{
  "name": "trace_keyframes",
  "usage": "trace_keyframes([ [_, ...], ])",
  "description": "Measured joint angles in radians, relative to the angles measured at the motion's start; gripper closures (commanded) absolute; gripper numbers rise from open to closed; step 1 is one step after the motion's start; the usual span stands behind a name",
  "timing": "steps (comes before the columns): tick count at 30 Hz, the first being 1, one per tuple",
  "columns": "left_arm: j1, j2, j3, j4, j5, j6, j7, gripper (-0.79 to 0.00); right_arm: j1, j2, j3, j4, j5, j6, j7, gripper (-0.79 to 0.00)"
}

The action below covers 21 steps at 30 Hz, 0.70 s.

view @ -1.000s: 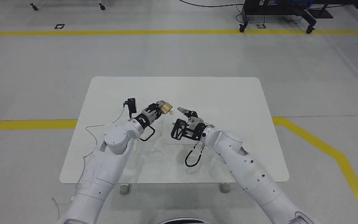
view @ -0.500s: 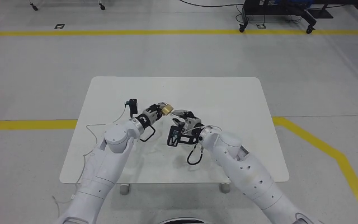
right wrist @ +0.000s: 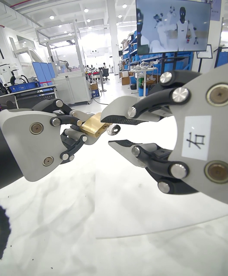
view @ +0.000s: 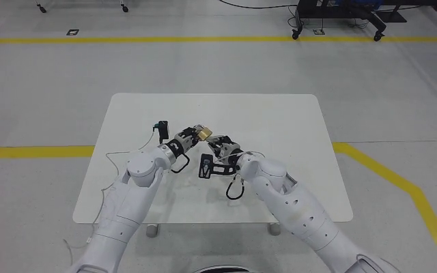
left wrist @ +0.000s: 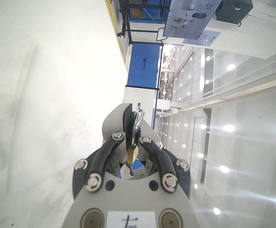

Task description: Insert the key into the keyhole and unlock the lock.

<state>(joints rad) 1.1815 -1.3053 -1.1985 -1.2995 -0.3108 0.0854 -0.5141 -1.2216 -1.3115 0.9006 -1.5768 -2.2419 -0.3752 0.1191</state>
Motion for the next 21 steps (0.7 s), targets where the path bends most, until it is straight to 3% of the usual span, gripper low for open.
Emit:
trace_keyframes([
  [13,0.009,0.001,-0.005,-0.005,-0.008,-0.037,0.001,0.000,-0.003,-0.007,0.021,0.029,0.088,0.030,-0.029,0.000],
  [21,0.018,0.001,-0.008,-0.011,-0.012,-0.098,0.006,0.000,-0.029,-0.009,0.084,0.064,0.305,0.031,-0.137,0.000],
])
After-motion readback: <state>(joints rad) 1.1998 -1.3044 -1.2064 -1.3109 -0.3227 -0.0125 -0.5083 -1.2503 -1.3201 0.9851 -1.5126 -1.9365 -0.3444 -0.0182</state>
